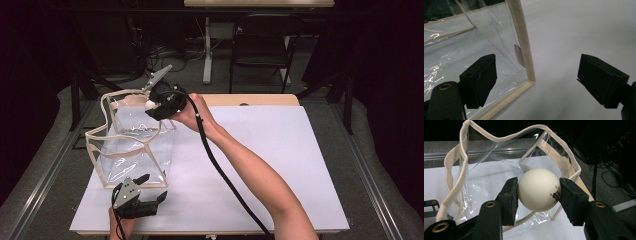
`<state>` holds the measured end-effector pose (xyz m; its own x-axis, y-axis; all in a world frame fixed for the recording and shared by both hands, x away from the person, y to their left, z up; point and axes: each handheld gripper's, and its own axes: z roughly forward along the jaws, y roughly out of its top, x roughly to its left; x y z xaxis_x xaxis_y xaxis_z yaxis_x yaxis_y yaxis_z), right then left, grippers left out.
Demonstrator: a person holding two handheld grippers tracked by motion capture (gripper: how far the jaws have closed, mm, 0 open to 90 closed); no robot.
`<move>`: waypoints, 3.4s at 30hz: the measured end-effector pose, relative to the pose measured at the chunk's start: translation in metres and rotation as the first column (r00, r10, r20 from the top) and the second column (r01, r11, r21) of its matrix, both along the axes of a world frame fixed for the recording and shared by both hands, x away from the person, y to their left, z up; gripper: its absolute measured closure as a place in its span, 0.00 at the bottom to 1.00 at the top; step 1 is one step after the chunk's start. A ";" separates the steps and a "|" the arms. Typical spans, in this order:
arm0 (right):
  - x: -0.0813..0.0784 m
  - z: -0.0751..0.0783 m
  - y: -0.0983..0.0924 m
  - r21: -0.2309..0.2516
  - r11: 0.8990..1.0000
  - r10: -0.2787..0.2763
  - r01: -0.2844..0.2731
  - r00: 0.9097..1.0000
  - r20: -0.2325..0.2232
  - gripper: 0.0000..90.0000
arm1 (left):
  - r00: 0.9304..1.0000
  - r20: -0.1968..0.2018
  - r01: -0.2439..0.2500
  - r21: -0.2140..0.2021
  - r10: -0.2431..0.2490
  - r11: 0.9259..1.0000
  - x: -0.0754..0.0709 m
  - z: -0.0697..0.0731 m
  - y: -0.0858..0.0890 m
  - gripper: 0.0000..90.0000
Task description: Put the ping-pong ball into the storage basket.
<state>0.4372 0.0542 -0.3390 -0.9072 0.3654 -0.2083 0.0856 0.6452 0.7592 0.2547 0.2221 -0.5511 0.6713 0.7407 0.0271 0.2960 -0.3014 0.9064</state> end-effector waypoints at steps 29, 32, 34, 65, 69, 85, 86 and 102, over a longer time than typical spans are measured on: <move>0.002 -0.018 0.025 -0.097 0.995 0.021 -0.025 0.999 -0.047 0.55 | 1.000 0.002 0.003 0.005 -0.003 1.000 0.000 0.001 0.000 0.18; 0.002 -0.020 0.027 -0.094 0.995 0.023 -0.029 0.998 -0.056 0.47 | 1.000 0.000 0.001 0.002 -0.001 1.000 0.000 0.001 0.000 0.18; 0.002 -0.021 0.027 -0.089 0.996 0.021 -0.027 0.998 -0.066 0.40 | 1.000 -0.001 0.001 0.001 -0.001 1.000 0.000 0.001 0.001 0.18; 0.000 -0.019 -0.065 0.087 0.995 -0.046 0.055 0.993 -0.104 0.08 | 1.000 -0.001 0.010 0.009 -0.010 1.000 -0.002 0.001 0.000 0.18; 0.000 -0.023 -0.080 0.089 0.993 -0.068 0.077 0.992 -0.102 0.07 | 1.000 0.000 0.006 0.008 -0.006 1.000 -0.002 0.002 0.000 0.18; -0.007 -0.039 -0.120 0.105 0.987 -0.108 0.118 0.989 -0.100 0.04 | 1.000 -0.004 0.009 0.012 -0.009 1.000 -0.002 0.001 -0.001 0.18; -0.008 -0.041 -0.122 0.111 0.987 -0.109 0.119 0.990 -0.093 0.04 | 1.000 -0.004 0.009 0.012 -0.009 1.000 -0.002 0.001 -0.002 0.18; -0.021 -0.060 -0.157 0.107 0.981 -0.149 0.159 0.984 -0.097 0.00 | 1.000 -0.005 0.013 0.017 -0.013 1.000 -0.002 0.001 -0.002 0.18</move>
<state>0.4159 -0.1026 -0.3988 -0.8511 0.5190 -0.0795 0.2469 0.5292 0.8118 0.2531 0.2196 -0.5505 0.6807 0.7316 0.0359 0.2969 -0.3204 0.8996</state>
